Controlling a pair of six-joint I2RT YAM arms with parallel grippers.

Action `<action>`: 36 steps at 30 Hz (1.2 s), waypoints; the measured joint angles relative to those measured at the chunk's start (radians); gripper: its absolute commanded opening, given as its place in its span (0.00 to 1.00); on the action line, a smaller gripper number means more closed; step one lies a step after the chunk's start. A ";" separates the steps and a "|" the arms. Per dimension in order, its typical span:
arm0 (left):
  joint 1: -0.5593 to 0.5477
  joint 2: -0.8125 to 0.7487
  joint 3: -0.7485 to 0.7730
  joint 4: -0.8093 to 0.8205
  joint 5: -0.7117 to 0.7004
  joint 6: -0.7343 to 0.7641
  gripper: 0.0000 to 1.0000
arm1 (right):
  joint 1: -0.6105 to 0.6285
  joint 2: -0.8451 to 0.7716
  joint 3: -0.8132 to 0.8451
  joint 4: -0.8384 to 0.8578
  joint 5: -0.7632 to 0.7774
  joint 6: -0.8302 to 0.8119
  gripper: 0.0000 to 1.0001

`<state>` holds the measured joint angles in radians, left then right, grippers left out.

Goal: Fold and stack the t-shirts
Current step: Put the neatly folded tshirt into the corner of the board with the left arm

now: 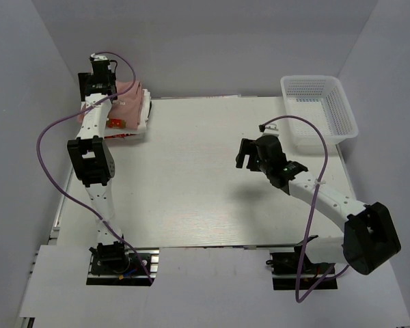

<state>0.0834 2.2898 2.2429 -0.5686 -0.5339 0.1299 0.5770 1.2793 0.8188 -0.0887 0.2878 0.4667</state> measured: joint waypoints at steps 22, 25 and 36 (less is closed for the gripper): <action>-0.020 -0.101 -0.070 0.024 0.287 -0.159 1.00 | 0.000 -0.048 0.006 0.002 -0.037 -0.005 0.90; -0.022 -0.070 -0.032 0.065 0.398 -0.192 1.00 | 0.000 -0.046 0.002 -0.003 -0.034 -0.007 0.90; -0.027 0.145 0.003 0.271 0.754 -0.270 1.00 | 0.000 0.064 0.002 -0.016 -0.023 -0.003 0.90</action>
<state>0.0559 2.4348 2.2459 -0.2977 0.2199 -0.1402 0.5770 1.3434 0.8207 -0.1051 0.2646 0.4637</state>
